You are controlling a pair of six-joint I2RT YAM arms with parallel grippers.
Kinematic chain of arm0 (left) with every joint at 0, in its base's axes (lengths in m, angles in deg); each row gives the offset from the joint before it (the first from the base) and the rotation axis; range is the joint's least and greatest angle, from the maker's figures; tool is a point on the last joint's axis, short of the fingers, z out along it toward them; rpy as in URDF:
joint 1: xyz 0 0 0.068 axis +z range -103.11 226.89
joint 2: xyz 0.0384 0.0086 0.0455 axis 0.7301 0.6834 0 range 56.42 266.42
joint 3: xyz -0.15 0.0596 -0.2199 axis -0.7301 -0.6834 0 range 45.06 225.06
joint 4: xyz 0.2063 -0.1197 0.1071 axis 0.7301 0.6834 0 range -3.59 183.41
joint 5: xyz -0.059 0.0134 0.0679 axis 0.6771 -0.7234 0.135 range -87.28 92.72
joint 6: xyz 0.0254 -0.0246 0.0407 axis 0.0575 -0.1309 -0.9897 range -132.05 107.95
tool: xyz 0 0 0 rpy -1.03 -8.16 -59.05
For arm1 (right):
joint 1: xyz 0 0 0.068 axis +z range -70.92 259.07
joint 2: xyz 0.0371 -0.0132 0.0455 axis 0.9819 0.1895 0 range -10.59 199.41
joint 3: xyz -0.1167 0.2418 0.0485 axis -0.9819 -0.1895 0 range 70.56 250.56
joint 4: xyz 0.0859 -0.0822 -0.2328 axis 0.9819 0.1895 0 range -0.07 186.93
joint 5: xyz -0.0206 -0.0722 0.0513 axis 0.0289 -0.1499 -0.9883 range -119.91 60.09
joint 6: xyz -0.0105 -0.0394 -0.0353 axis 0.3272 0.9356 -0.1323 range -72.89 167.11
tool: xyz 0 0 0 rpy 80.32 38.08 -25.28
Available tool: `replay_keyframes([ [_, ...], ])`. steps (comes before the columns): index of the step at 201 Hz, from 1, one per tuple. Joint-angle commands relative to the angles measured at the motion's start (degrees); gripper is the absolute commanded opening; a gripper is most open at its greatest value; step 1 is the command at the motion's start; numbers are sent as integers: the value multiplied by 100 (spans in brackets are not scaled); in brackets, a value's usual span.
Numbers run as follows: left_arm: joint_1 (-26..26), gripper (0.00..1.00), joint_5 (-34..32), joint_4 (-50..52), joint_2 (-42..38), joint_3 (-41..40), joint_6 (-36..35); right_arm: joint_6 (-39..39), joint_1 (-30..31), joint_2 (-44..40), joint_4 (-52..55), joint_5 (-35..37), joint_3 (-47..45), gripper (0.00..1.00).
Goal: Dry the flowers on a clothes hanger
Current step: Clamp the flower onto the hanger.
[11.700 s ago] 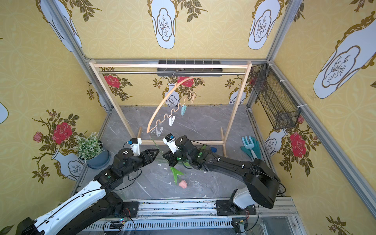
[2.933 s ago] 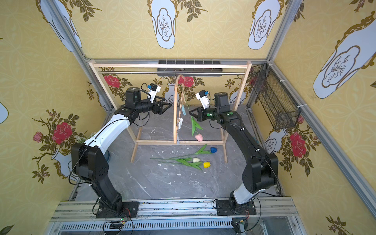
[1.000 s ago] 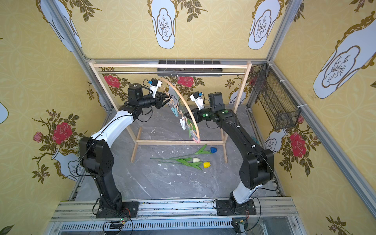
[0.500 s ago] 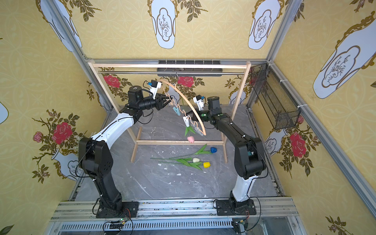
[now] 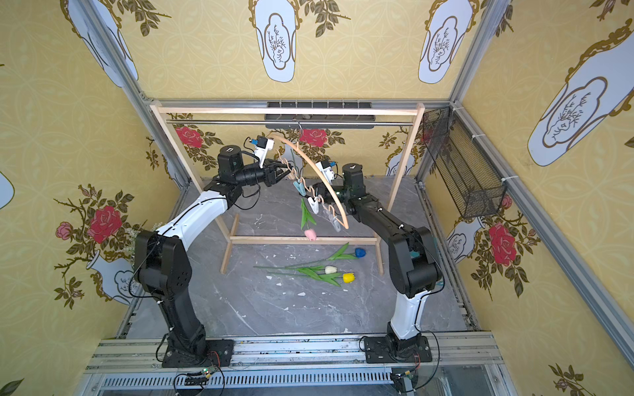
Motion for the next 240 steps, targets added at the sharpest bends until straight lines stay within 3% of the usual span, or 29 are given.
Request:
replay_keyframes([
  [1, 8, 24, 119, -164, 63, 5, 63, -16, 19, 45, -345, -95, 107, 0],
  [151, 2, 24, 426, 64, 215, 107, 165, 271, 174, 289, 80, -127, 676, 0],
  [207, 7, 18, 650, 279, 343, 326, 253, 717, 207, 321, 524, 36, 857, 0],
  [240, 7, 22, 705, 435, 403, 411, 240, 799, 255, 306, 571, 77, 885, 0],
])
